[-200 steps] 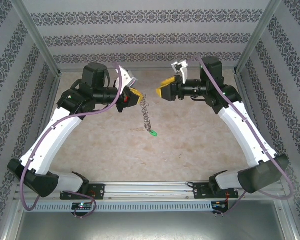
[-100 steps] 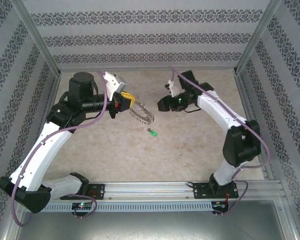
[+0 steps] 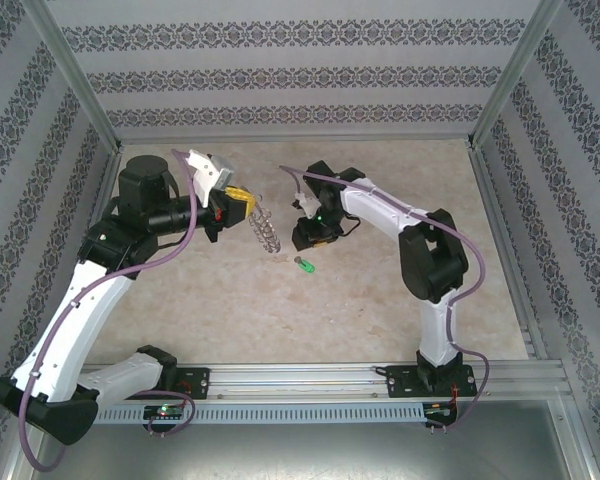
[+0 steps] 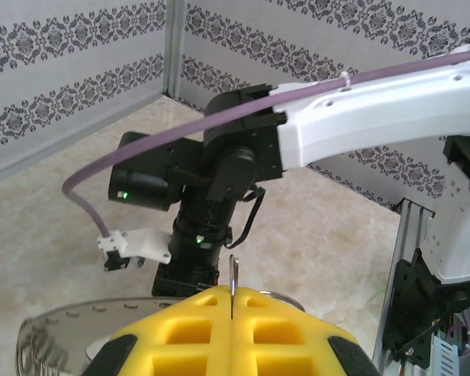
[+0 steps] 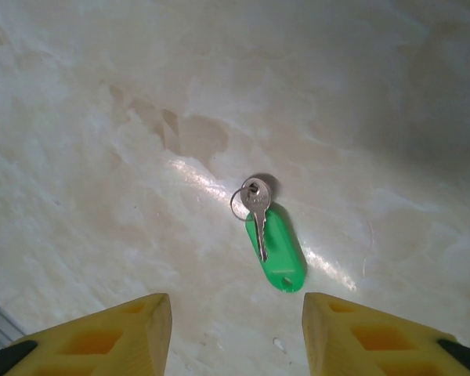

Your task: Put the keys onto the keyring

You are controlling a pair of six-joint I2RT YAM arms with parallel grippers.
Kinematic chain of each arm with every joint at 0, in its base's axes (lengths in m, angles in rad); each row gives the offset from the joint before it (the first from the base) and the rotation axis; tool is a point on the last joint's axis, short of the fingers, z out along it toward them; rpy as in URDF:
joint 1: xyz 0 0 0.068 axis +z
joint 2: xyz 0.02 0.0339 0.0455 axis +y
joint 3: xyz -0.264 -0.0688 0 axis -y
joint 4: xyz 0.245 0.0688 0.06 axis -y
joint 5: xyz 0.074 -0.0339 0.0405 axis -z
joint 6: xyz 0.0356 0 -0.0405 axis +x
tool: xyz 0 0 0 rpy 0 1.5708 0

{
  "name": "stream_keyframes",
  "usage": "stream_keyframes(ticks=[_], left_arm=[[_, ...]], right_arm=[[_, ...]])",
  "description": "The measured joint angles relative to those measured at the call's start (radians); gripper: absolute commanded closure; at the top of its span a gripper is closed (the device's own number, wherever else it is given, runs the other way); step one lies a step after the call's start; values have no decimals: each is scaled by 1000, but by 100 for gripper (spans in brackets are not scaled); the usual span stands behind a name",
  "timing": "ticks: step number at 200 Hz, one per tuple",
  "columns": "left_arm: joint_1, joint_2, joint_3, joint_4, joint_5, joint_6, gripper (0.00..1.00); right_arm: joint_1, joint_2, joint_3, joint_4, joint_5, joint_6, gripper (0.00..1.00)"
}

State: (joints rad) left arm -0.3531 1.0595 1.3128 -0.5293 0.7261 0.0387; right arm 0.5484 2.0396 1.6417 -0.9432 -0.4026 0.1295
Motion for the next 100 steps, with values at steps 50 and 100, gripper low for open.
stream_keyframes(ticks=[50,100], left_arm=[[16,-6,-10,0,6,-11,100],[23,-6,-11,0,11,-22,100]], right_arm=[[26,103,55,-41,48,-32,57],[50,162,105,-53,67,-36,61]])
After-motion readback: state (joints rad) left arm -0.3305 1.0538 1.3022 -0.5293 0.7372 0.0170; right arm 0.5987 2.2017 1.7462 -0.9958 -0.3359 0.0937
